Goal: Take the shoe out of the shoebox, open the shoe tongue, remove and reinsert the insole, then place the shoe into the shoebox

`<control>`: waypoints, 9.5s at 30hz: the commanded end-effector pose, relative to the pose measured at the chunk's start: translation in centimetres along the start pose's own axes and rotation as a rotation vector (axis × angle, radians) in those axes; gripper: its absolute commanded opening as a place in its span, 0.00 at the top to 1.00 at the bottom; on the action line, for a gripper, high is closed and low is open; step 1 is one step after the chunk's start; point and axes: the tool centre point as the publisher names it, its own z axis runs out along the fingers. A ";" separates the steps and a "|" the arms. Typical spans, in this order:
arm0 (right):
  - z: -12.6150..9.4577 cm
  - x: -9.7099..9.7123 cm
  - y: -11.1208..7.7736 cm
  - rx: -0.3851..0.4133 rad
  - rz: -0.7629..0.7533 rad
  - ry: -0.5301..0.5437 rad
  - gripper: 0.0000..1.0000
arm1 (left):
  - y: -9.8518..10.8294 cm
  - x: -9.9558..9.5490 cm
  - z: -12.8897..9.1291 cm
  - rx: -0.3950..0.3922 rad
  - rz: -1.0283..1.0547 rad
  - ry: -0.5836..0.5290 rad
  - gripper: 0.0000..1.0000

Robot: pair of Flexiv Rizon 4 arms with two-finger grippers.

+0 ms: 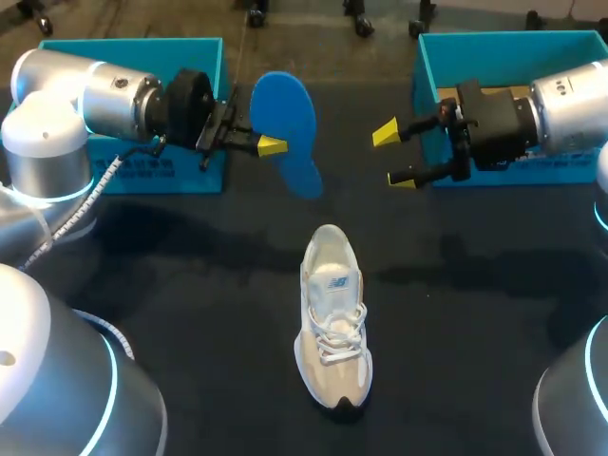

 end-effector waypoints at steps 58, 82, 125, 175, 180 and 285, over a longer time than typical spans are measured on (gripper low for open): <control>0.2 0.0 0.1 0.001 0.000 -0.001 0.00 | 1.5 -1.2 2.7 -0.097 1.265 -0.182 1.00; 4.4 0.4 -0.8 -0.016 0.017 0.004 0.00 | 3.3 -4.2 3.9 -0.296 1.319 -0.318 1.00; 7.0 -0.2 0.1 -0.033 0.050 0.080 0.69 | 4.0 -4.6 5.4 -0.282 1.389 -0.347 1.00; 5.9 -0.9 1.4 -0.011 -0.110 0.066 1.00 | 0.5 2.7 -2.4 -0.438 0.927 -0.164 0.00; 4.7 -1.6 0.2 -0.075 -0.139 0.061 1.00 | -0.1 3.9 -3.6 -0.520 0.653 -0.200 0.00; 10.9 -8.3 -0.1 -0.181 -0.493 0.163 1.00 | 14.8 13.1 -1.8 -1.076 -0.267 -0.053 0.00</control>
